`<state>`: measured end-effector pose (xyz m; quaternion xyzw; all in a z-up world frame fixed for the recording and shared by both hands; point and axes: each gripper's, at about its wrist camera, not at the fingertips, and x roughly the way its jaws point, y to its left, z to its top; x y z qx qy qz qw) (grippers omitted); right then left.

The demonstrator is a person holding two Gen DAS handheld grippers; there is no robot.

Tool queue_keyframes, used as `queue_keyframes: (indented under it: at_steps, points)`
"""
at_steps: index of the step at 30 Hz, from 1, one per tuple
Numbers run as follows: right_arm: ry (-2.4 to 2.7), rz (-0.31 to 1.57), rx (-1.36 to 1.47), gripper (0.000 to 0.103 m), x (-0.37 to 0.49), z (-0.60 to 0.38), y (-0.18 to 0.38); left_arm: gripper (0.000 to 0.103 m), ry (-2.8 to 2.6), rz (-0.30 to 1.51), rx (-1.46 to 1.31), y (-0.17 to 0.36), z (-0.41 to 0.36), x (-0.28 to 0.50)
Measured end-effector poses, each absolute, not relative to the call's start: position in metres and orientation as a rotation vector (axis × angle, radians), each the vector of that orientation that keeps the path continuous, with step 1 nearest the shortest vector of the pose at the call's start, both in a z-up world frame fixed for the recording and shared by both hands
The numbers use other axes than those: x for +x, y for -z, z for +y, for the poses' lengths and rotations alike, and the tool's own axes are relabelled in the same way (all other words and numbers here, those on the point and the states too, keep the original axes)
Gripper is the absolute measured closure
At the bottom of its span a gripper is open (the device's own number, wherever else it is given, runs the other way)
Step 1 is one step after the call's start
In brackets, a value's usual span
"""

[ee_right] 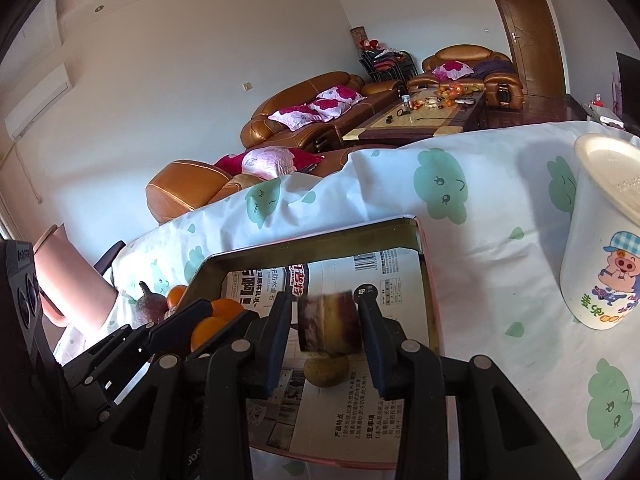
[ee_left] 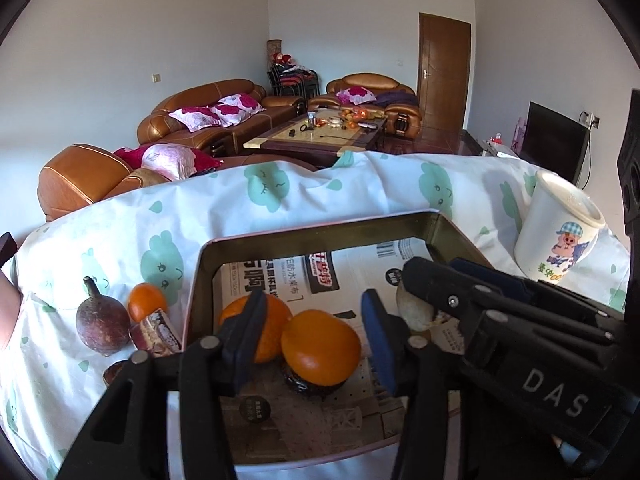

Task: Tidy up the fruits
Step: 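Lower the sugarcane piece and orange into the pink tin box with both grippers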

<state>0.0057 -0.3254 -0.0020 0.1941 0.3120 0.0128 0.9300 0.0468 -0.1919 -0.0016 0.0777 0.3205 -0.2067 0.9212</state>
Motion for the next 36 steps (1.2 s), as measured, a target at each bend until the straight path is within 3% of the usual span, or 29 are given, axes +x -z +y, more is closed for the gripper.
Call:
queue_keyframes:
  at_steps: [3, 5, 7, 11, 36]
  points:
    - [-0.039, 0.575, 0.405, 0.042, -0.002, -0.325, -0.007, 0.025, 0.419, 0.609, 0.159, -0.007, -0.189, 0.038]
    - [-0.033, 0.531, 0.390, 0.041, -0.008, -0.324, -0.013, 0.017, 0.408, 0.575, 0.158, -0.013, -0.187, 0.032]
    - [-0.012, 0.493, 0.380, 0.040, -0.014, -0.325, -0.019, 0.000, 0.393, 0.547, 0.151, -0.017, -0.182, 0.026]
    - [0.067, 0.438, 0.367, 0.029, -0.023, -0.329, -0.024, 0.000, 0.357, 0.521, 0.145, -0.020, -0.170, 0.023]
    - [0.213, 0.389, 0.248, 0.029, -0.044, -0.299, -0.020, 0.000, 0.176, 0.584, 0.098, -0.001, -0.079, 0.019]
